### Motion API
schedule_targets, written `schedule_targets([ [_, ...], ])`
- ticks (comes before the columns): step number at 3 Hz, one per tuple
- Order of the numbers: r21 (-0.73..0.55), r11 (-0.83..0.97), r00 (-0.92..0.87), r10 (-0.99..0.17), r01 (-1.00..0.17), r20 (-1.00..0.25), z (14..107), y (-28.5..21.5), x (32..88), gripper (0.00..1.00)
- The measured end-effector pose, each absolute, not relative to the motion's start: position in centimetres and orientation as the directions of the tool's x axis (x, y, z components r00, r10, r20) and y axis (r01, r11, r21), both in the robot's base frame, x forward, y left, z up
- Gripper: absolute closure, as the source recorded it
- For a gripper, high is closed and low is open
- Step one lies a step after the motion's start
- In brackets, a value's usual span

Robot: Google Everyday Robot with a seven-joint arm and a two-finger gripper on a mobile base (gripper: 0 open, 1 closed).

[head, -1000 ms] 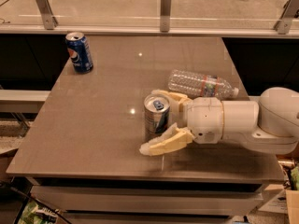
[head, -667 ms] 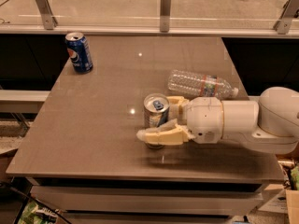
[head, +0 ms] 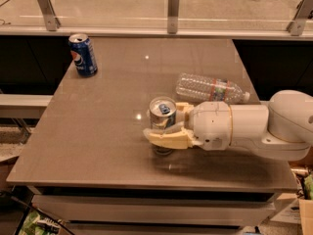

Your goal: Move redbull can near pepsi can

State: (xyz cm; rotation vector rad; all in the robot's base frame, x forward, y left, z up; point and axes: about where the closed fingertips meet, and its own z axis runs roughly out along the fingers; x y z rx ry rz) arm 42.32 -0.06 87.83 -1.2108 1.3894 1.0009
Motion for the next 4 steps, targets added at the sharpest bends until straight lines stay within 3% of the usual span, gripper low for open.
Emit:
schedule_targets([
  [1, -0.026, 0.153, 0.001, -0.163, -0.988, -0.987, 87.9, 0.1, 42.2, 1.00],
  [4, -0.020, 0.108, -0.004, -0.211, -0.994, -0.977, 89.1, 2.7, 44.7, 1.00],
])
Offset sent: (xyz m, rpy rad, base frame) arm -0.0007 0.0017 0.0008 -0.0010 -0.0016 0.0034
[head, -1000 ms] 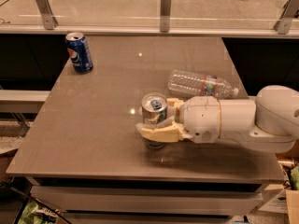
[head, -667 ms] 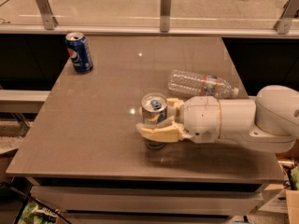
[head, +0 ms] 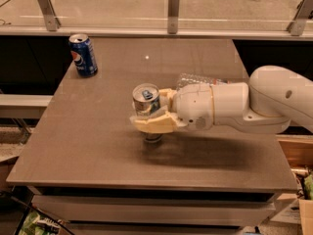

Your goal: Move redbull can near pepsi can

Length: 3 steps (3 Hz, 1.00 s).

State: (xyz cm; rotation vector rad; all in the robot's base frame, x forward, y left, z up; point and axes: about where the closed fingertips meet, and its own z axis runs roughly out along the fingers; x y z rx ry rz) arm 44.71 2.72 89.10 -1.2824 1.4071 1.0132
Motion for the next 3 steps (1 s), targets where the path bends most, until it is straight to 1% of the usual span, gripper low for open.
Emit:
schedule_targets([
  [1, -0.031, 0.089, 0.010, -0.233, -0.996, -0.972, 90.3, 4.2, 46.1, 1.00],
  [3, -0.037, 0.151, 0.000, -0.237, -0.988, -0.971, 93.1, 5.9, 49.6, 1.00],
])
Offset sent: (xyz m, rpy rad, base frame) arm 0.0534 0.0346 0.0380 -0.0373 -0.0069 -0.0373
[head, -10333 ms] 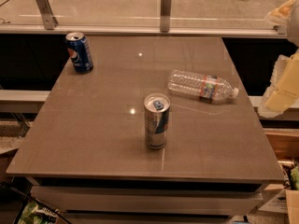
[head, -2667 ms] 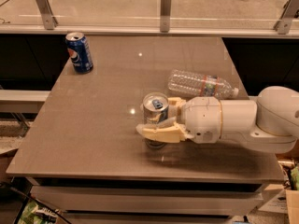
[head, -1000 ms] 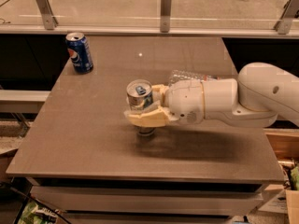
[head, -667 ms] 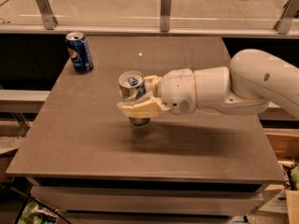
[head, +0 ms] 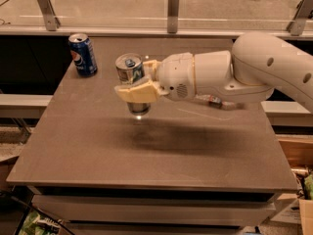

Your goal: Move redbull can near pepsi can

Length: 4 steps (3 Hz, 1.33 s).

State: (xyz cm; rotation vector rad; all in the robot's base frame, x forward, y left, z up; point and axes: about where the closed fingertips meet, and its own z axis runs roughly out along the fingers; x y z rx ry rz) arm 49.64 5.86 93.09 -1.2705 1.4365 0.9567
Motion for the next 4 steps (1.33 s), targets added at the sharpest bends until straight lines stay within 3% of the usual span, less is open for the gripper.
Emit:
schedule_targets([
  [4, -0.134, 0.270, 0.085, -0.184, -0.953, -0.979, 96.8, 8.7, 59.9, 1.00],
])
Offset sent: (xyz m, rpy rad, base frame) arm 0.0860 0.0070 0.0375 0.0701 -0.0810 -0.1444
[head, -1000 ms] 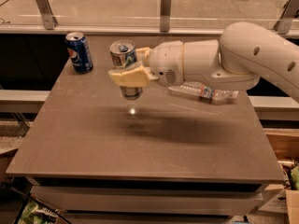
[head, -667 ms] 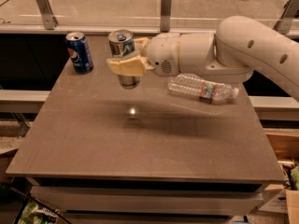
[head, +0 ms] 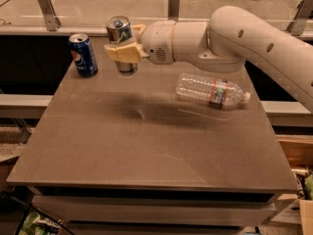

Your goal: Move redbull can near pepsi can

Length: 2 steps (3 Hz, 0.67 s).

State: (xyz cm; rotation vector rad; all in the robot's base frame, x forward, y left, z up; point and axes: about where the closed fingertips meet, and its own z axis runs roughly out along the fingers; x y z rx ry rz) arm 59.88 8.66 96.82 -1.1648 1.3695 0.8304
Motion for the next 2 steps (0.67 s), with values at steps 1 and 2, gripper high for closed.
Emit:
schedule_targets([
  [1, -0.146, 0.258, 0.096, -0.195, -0.955, -0.976, 96.8, 10.7, 61.8, 1.00],
  [2, -0.131, 0.240, 0.085, -0.195, -0.962, -0.977, 95.8, 12.7, 62.8, 1.00],
])
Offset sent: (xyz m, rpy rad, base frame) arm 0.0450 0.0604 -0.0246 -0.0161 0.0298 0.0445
